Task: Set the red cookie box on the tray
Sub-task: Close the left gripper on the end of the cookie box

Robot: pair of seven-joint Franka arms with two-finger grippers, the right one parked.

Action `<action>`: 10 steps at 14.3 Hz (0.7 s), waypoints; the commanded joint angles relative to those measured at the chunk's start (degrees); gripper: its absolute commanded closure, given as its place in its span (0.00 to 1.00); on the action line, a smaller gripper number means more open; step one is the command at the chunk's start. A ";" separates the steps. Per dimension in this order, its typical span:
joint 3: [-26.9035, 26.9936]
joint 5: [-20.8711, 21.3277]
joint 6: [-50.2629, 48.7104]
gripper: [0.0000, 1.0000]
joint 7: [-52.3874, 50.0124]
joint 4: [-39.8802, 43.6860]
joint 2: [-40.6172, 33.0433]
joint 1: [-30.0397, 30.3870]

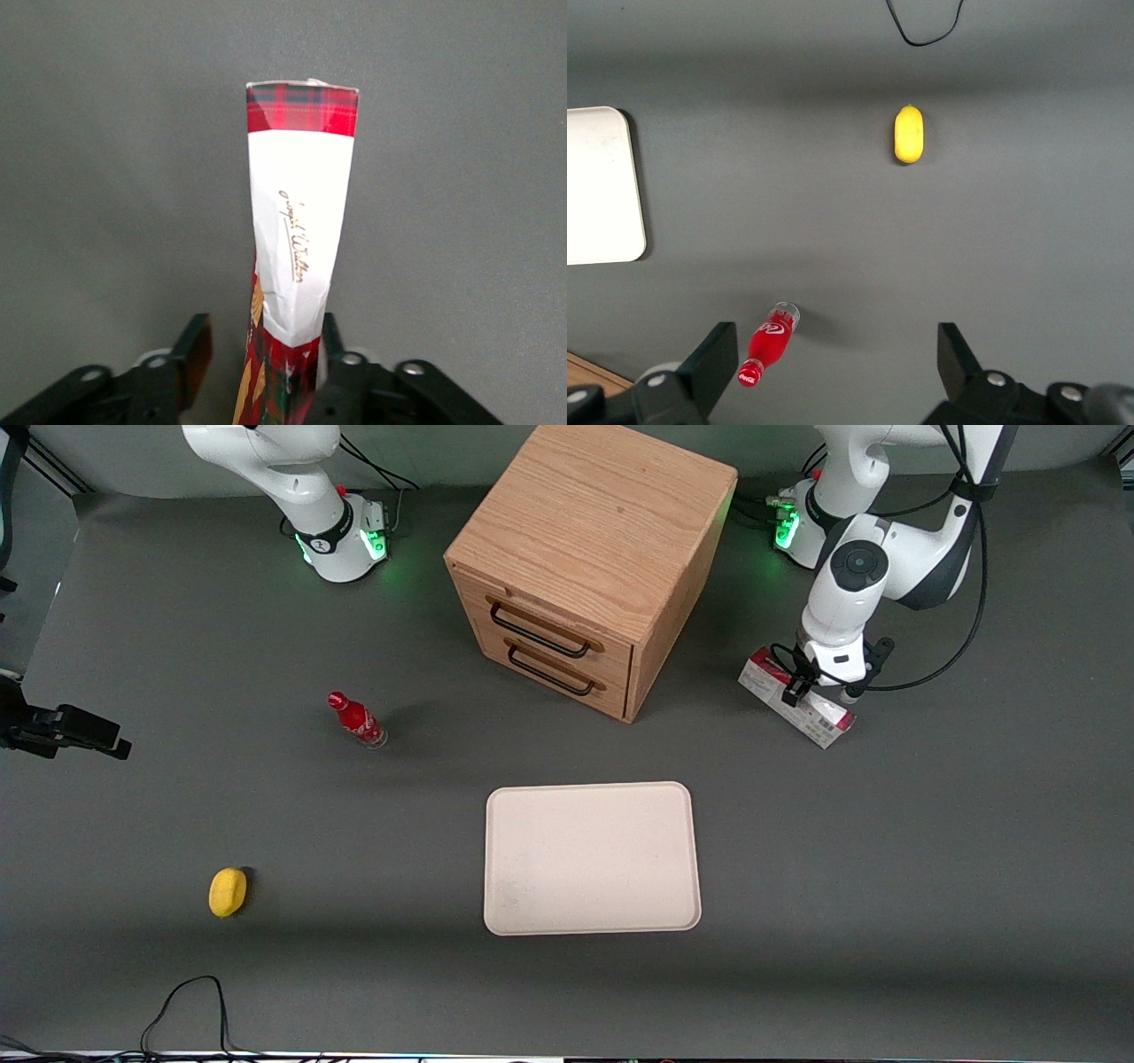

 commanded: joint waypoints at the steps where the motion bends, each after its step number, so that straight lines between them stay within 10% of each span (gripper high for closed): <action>1: -0.06 1.02 0.41 1.00 0.38 -0.15 -0.40 0.31; 10: 0.20 1.02 -7.81 1.00 0.81 5.80 -4.35 0.31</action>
